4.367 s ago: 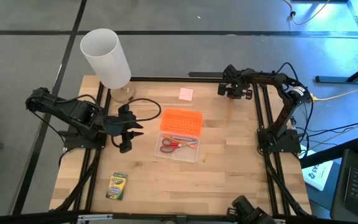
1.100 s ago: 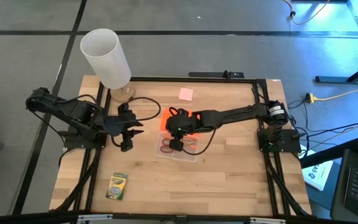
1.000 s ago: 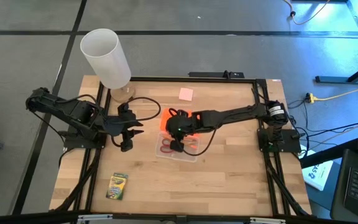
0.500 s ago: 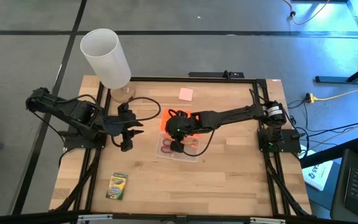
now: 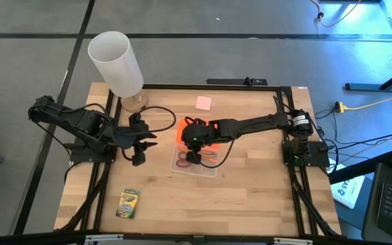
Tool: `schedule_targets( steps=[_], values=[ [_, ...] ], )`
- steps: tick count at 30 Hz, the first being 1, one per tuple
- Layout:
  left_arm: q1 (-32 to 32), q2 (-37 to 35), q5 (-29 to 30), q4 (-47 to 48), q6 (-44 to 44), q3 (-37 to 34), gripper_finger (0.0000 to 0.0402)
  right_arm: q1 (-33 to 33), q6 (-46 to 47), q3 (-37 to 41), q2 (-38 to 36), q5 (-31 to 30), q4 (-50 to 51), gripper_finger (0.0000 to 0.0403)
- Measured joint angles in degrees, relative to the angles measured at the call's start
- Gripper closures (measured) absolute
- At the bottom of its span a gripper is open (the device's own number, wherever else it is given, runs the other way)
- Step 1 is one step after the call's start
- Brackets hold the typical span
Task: Pack school essentials
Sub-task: Put the crayon box into the orange supply box
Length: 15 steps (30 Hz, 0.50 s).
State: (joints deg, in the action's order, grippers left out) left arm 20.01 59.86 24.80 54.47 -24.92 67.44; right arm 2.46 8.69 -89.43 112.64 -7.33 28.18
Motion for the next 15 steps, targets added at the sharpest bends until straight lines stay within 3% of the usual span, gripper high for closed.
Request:
schedule_targets(
  steps=[15],
  values=[
    [0.0, 0.0, 0.0, 0.0, -0.8, 0.0, 0.0292, 0.0, -1.8, 0.0, -0.6, -0.1, 0.0, 0.0329]
  ],
)
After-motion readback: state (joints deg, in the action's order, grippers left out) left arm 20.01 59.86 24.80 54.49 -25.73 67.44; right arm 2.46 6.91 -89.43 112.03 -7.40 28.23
